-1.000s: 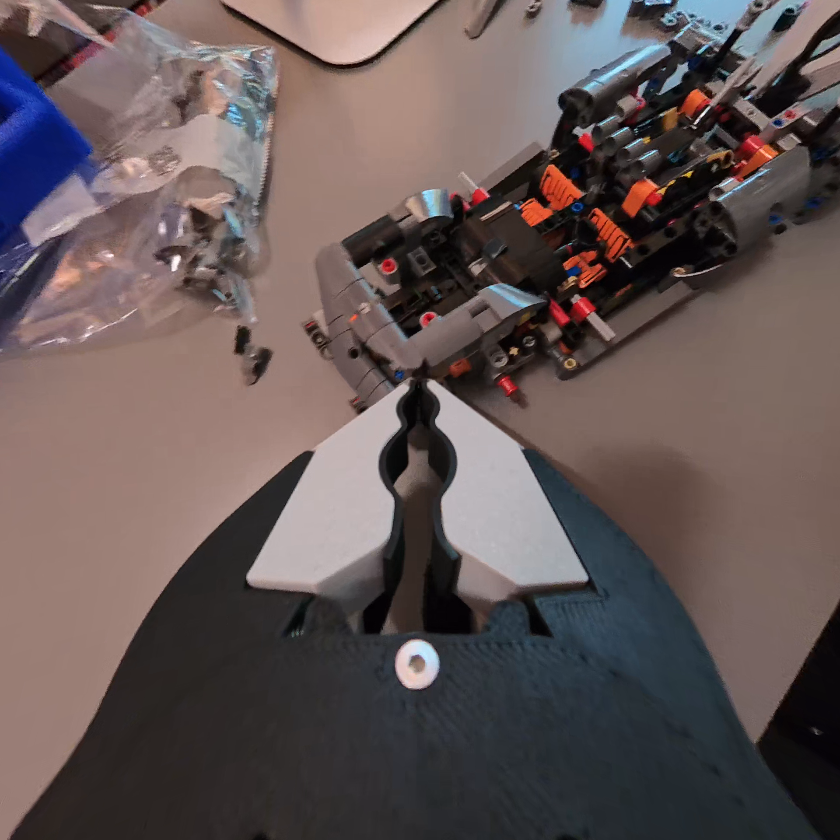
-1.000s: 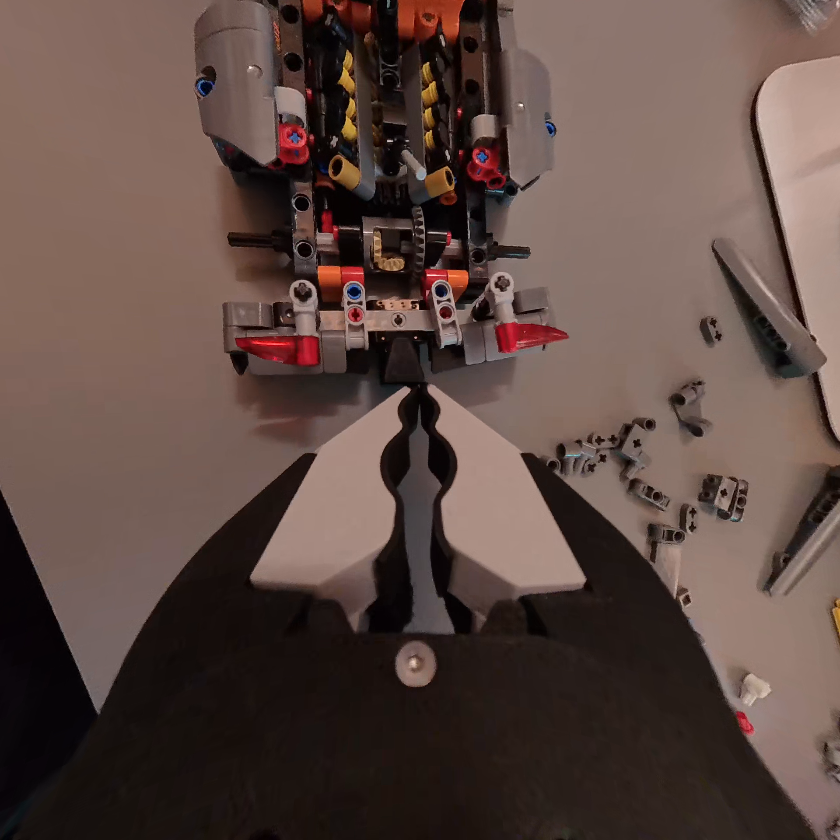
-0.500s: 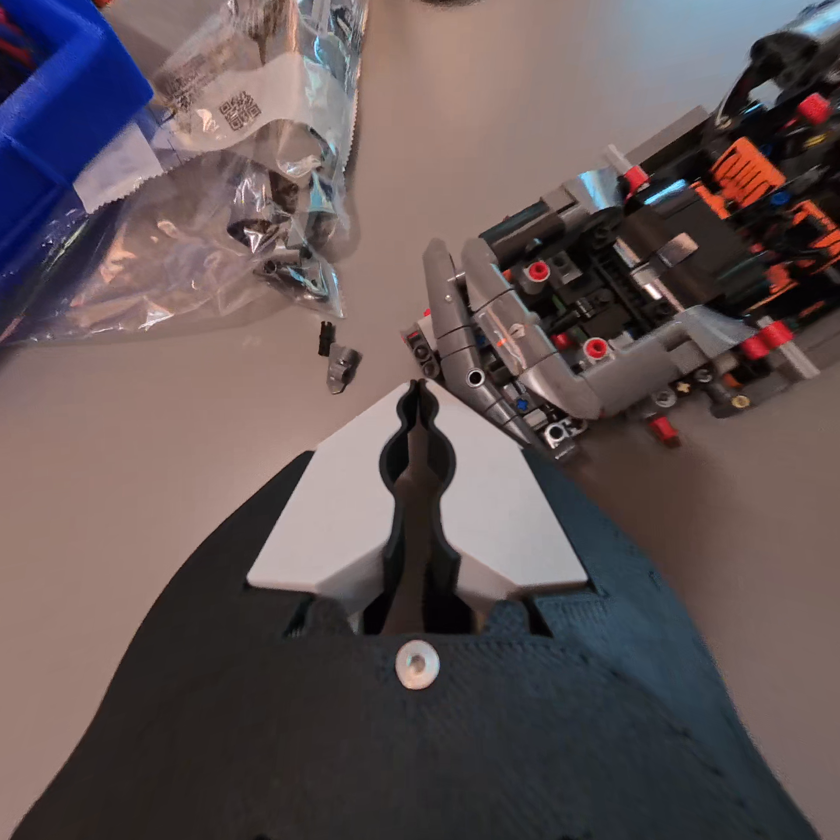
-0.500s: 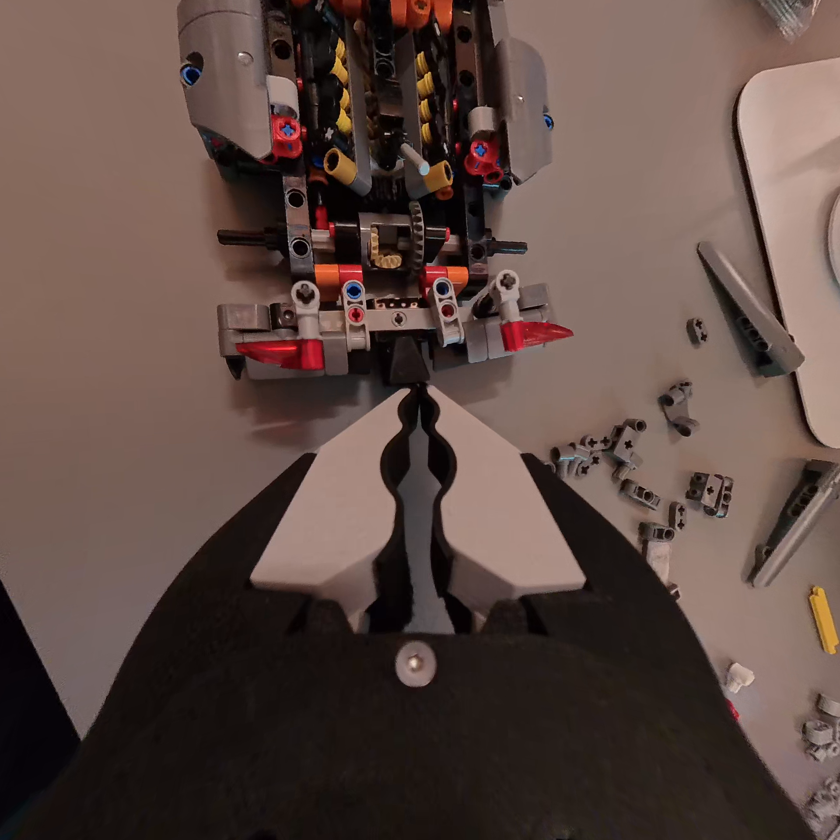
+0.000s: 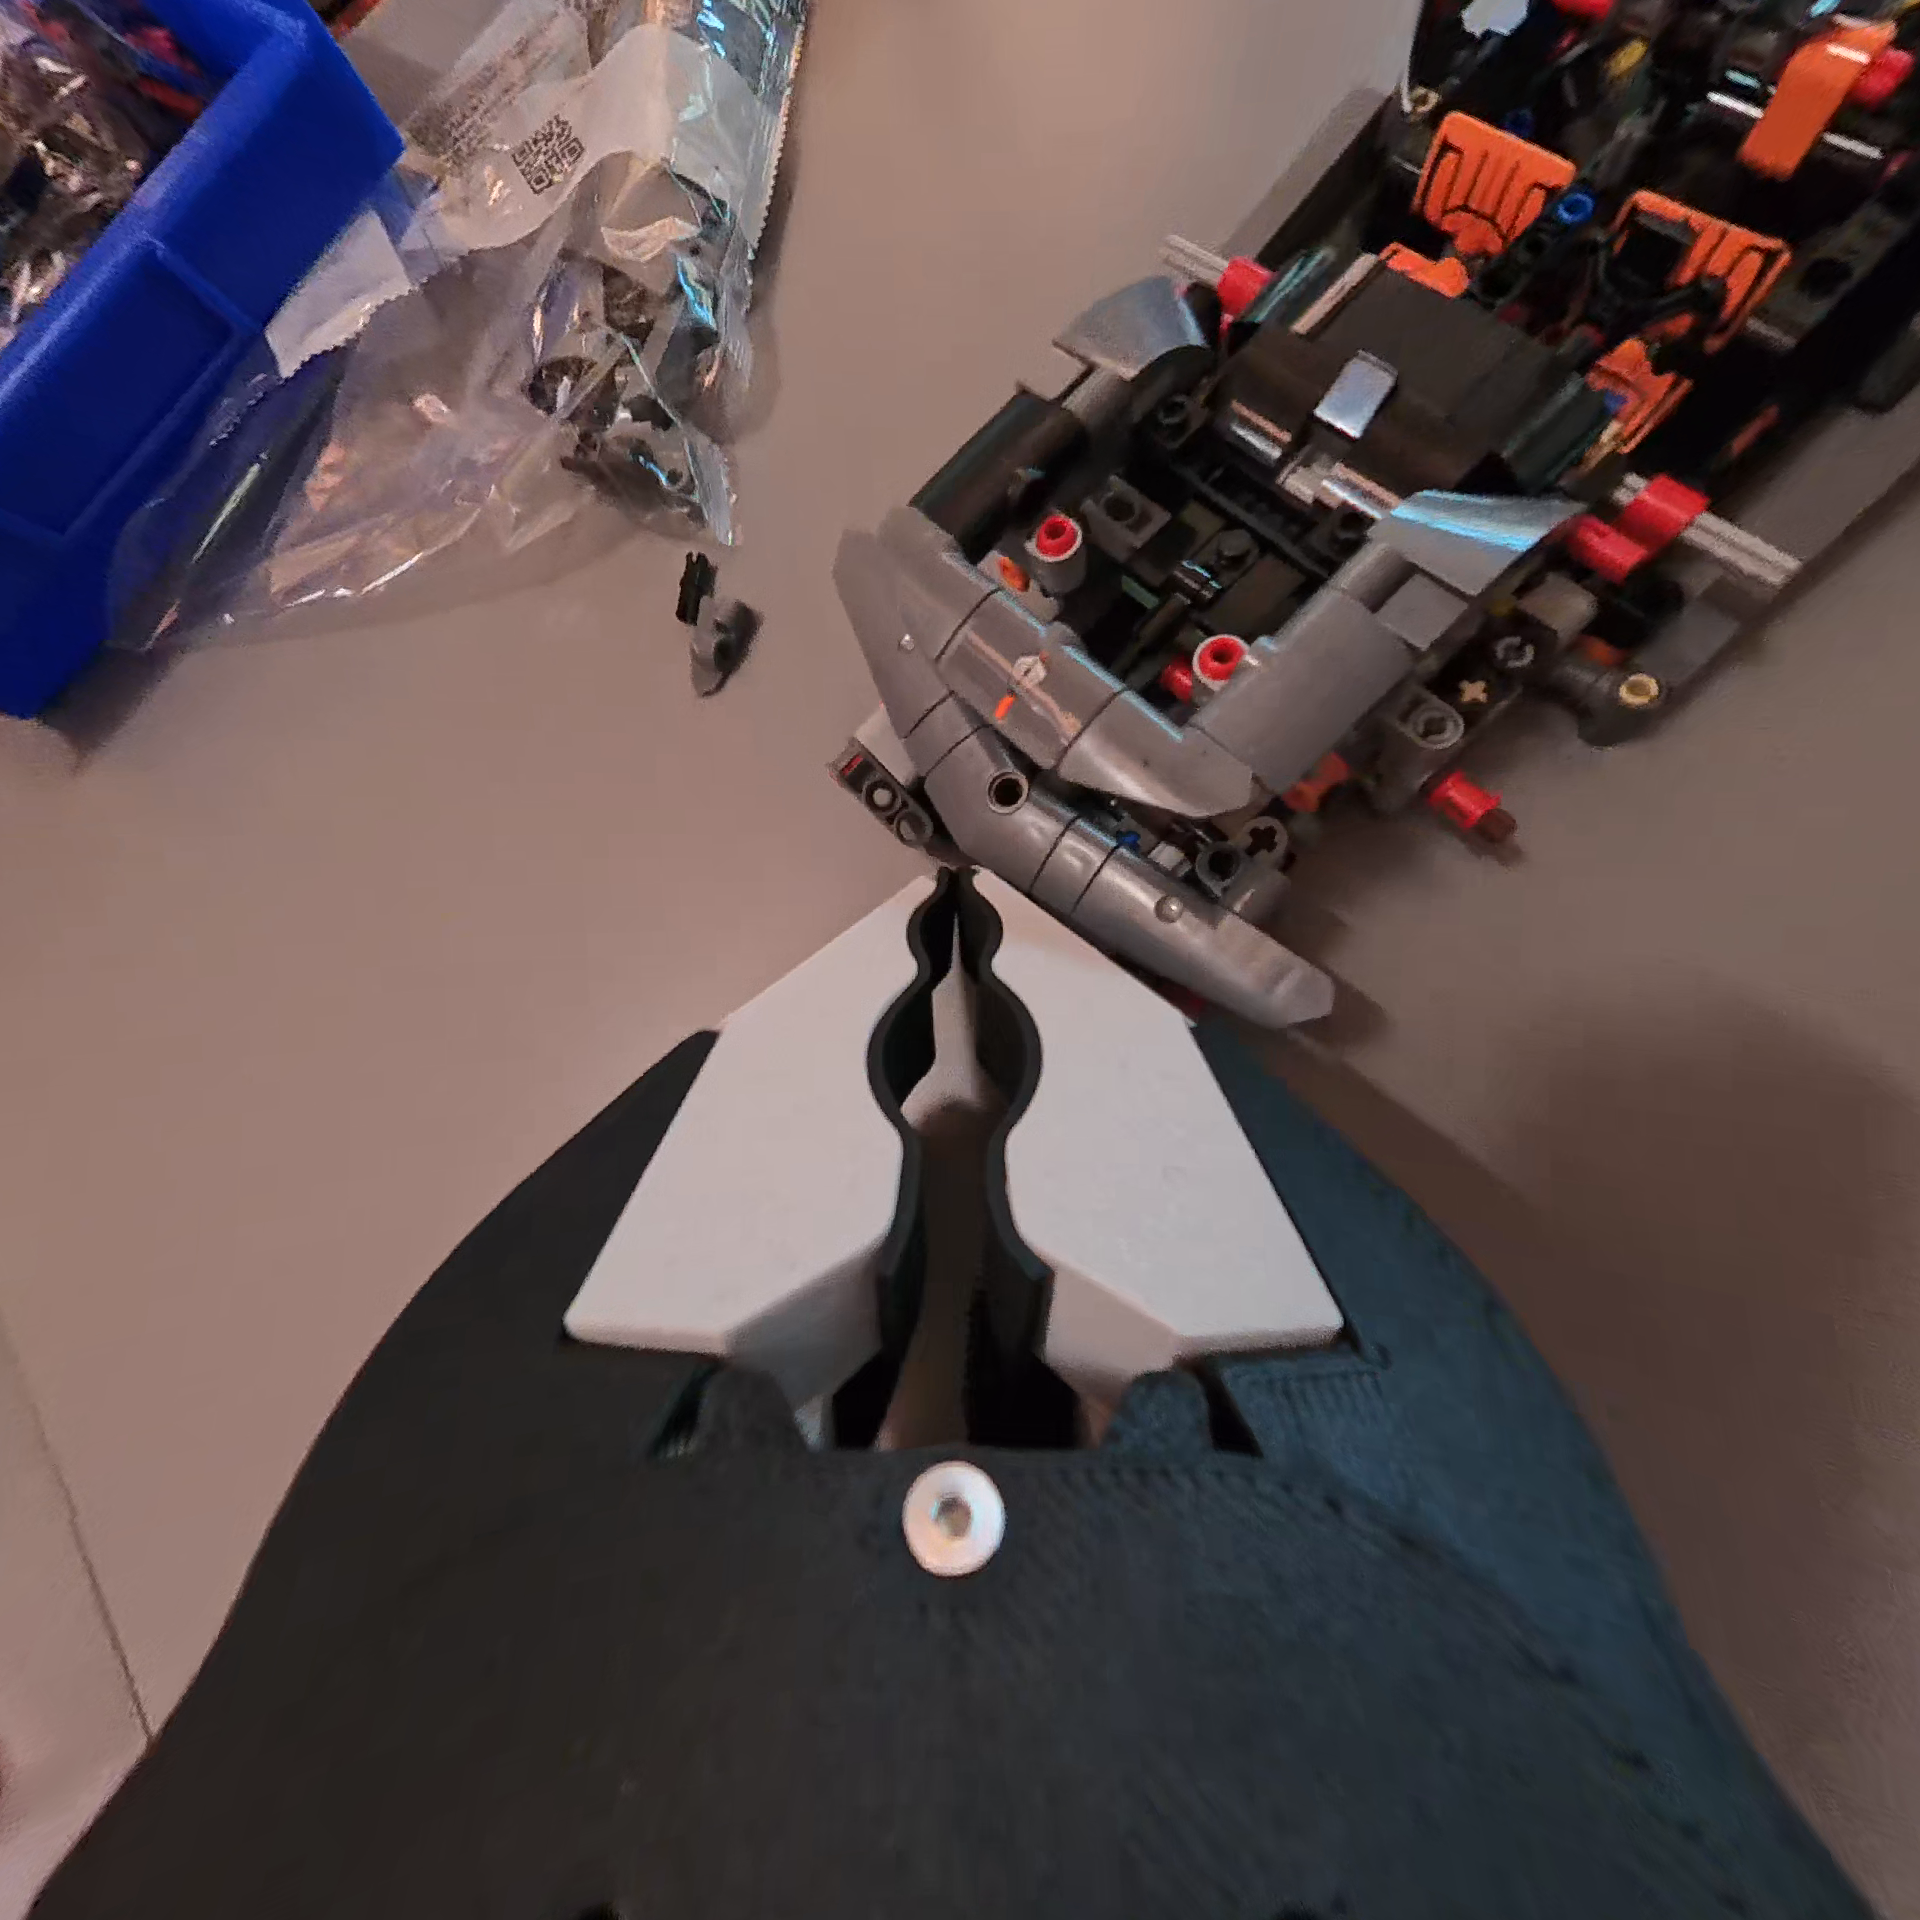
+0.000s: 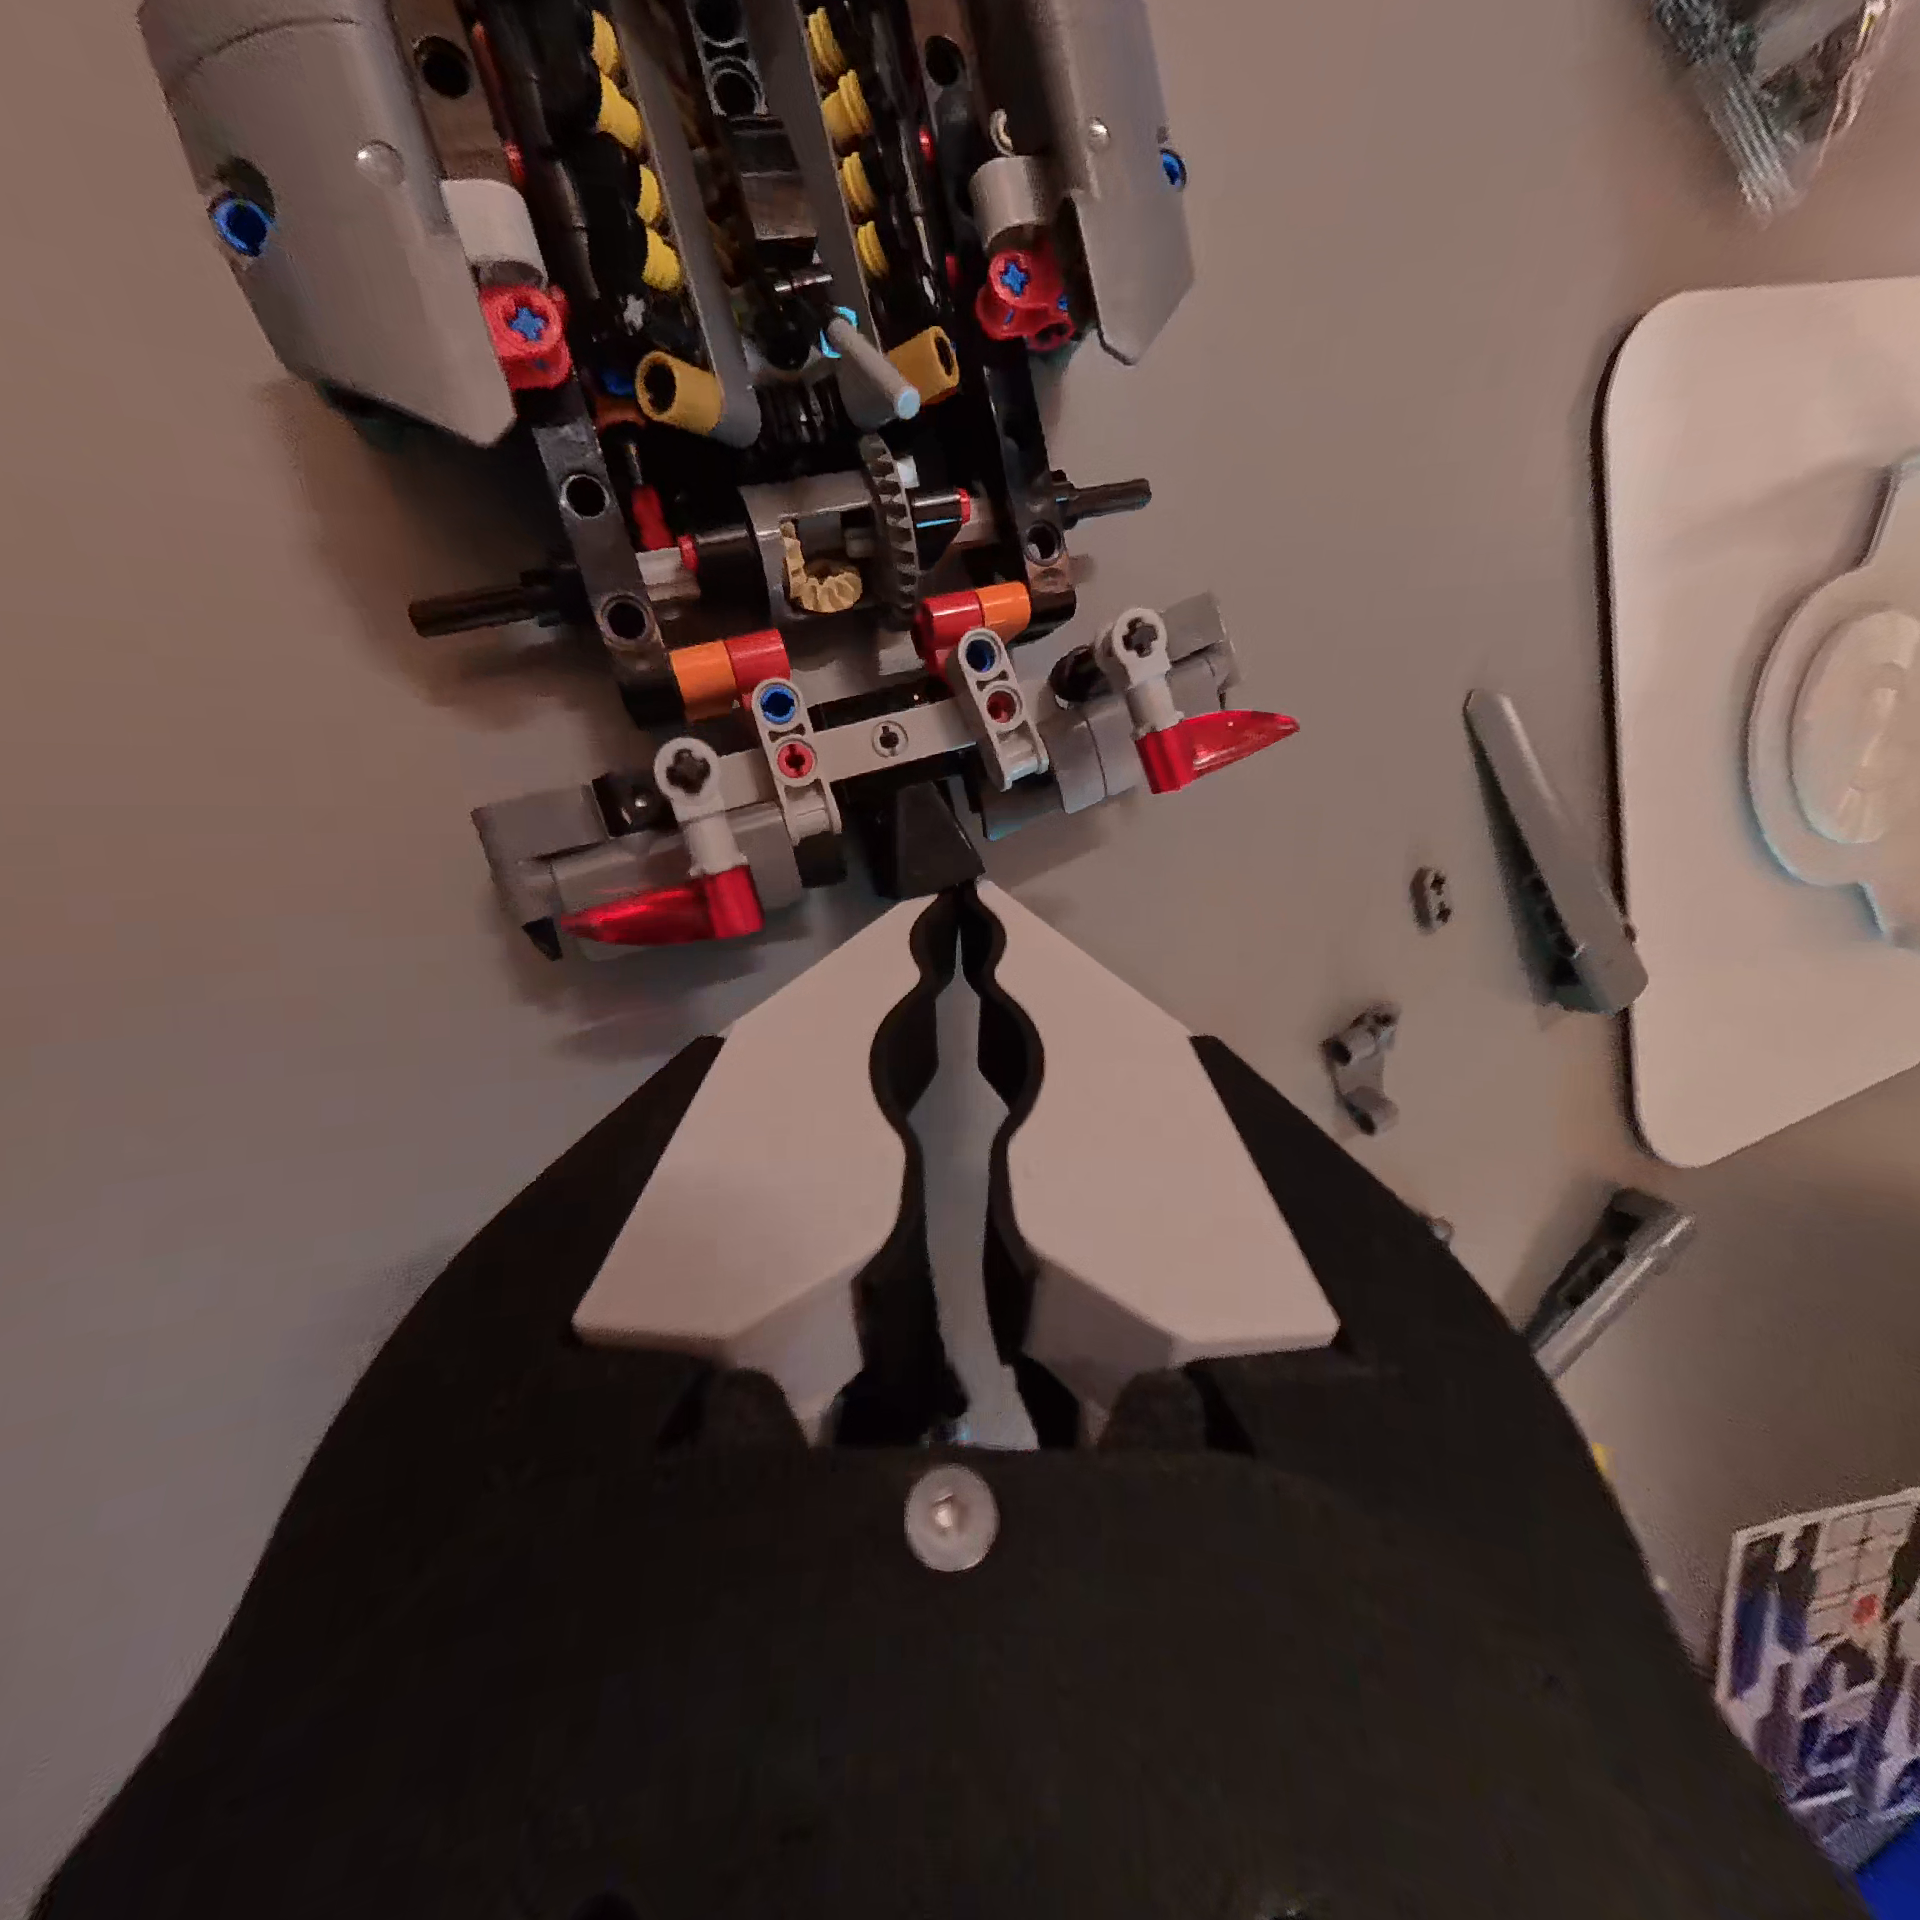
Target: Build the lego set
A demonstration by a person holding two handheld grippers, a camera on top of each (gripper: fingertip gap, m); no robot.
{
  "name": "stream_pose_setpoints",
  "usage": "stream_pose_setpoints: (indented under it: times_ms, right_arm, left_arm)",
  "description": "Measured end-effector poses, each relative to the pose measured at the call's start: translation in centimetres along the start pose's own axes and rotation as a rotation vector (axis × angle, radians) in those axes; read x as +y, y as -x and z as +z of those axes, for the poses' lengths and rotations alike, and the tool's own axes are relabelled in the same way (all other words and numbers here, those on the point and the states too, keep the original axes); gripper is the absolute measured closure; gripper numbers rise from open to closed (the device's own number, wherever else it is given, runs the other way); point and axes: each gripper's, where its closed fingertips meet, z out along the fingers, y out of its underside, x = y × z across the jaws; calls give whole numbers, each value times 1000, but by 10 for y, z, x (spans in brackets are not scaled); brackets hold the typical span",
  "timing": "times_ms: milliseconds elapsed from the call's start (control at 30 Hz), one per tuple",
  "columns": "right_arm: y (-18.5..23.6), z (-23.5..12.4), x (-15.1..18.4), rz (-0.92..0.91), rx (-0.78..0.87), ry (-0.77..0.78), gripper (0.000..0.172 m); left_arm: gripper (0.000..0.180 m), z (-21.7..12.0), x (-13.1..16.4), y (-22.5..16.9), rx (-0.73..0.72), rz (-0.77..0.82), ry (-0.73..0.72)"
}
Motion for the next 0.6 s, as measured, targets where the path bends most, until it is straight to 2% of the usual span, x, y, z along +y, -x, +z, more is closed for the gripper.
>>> stream_pose_setpoints:
  times_ms: [33, 333, 600]
  right_arm:
    - [-4, 2, -2, -15, -2, 6, 172]
    - [-57, 29, -22, -125, -9, 26, 172]
    - [-100, 54, -59, -236, -29, -12, 172]
  left_arm:
    - [180, -4, 3, -3, -13, 4, 2]
    - [180, -31, 14, -45, -78, 44, -39]
    - [180, -36, 9, -80, -154, 164, -28]
